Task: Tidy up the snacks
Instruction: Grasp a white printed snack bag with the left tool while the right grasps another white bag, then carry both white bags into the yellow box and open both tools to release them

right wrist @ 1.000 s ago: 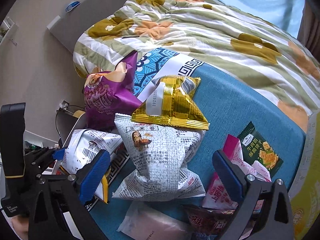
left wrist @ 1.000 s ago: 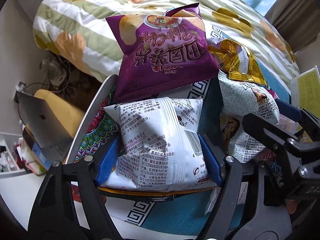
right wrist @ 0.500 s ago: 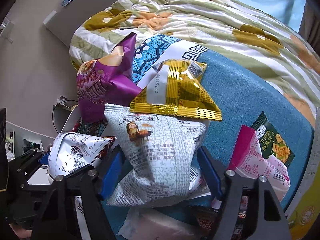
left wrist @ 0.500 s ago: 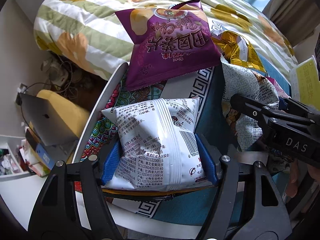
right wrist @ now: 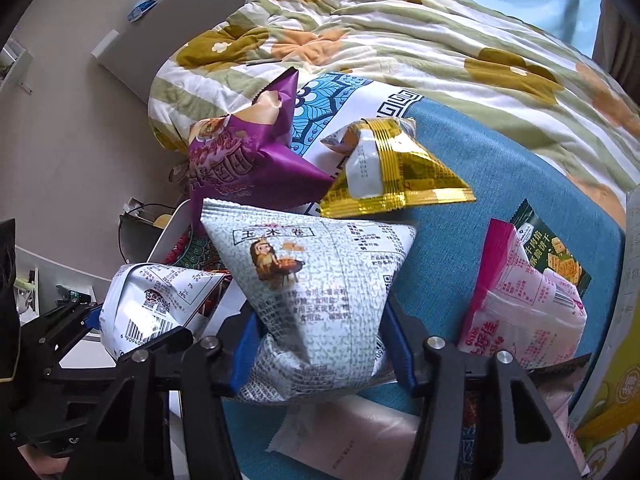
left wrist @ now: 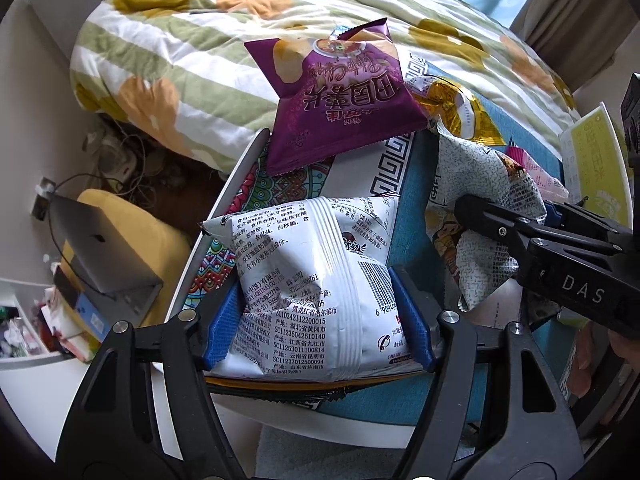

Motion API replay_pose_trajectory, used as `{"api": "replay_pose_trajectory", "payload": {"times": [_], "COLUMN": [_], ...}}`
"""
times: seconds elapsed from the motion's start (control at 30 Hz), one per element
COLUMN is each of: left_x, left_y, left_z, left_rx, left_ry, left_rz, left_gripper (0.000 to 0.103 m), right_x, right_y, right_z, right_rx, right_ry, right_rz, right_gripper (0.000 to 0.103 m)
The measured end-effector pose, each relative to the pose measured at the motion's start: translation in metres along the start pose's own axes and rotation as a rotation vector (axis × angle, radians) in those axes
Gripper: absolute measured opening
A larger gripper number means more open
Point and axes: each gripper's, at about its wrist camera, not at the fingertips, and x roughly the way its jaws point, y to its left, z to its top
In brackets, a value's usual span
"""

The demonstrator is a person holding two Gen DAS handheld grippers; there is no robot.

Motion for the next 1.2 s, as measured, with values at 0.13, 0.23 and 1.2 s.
{"api": "replay_pose_trajectory", "payload": {"times": [0.13,0.23,1.2], "left_x": [-0.018,-0.034,-0.148], "left_y": [-0.001,-0.004,-0.279], "left_z": [-0.005,-0.004,0.037], "left_rx": [0.015,0.034,0.493], "left_ry": [-0.025,-0.053,-0.308], "left_rz": [-0.004,-0.011,-0.340], "left_gripper": [0.066,0.066,0.066], "right_x": [-0.010,-0.023,-0.272], "right_y": [0.008,0.013,-0.115], "right_z": [-0.008,-0.014,-0.106], "right_rx": [0.014,0.025,0.383], "right_ry": [-0.012,-0.034,-0.455], "right_rz": [0.020,0.022,-0.313], "right_gripper": [0.052,0.052,0.052]}}
